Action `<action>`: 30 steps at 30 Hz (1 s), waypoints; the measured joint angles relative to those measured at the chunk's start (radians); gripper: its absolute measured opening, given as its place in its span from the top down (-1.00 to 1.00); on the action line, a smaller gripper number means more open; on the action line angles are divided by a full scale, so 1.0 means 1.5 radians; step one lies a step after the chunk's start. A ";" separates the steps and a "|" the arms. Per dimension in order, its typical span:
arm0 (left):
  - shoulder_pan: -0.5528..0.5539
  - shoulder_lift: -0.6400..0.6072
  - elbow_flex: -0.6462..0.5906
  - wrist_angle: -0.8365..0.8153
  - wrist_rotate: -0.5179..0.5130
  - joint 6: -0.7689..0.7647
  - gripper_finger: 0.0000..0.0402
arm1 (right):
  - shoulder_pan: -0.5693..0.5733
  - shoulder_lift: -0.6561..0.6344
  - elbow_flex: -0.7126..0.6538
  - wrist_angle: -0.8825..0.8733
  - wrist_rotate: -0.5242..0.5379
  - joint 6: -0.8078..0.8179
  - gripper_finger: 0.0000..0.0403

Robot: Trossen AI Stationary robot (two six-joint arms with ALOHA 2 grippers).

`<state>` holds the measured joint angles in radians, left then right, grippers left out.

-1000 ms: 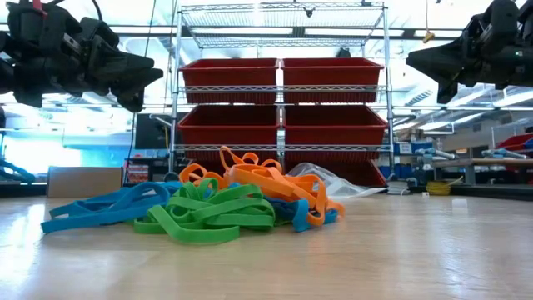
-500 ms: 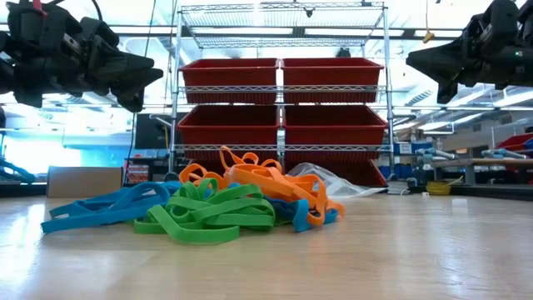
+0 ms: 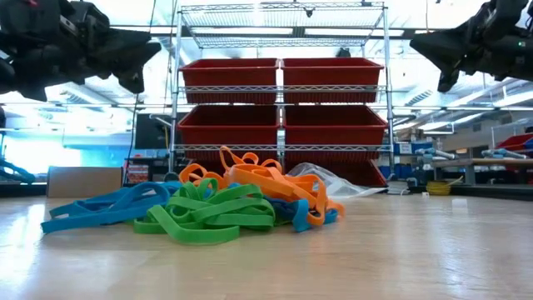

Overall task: Sort rubber bands
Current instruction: Open the transparent zip bag

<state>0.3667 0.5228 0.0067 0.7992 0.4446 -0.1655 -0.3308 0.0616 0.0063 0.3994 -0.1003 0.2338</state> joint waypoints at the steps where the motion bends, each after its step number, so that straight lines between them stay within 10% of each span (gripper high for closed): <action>1: 0.000 0.000 0.000 0.005 0.000 0.000 0.35 | 0.000 0.000 0.000 0.000 0.002 0.000 0.81; 30: 0.000 0.001 0.018 0.000 -0.031 -0.140 0.35 | 0.027 0.133 0.002 0.132 0.001 0.195 0.80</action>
<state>0.3664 0.5240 0.0338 0.7993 0.3974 -0.3753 -0.2910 0.2604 0.0098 0.5968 -0.0982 0.5260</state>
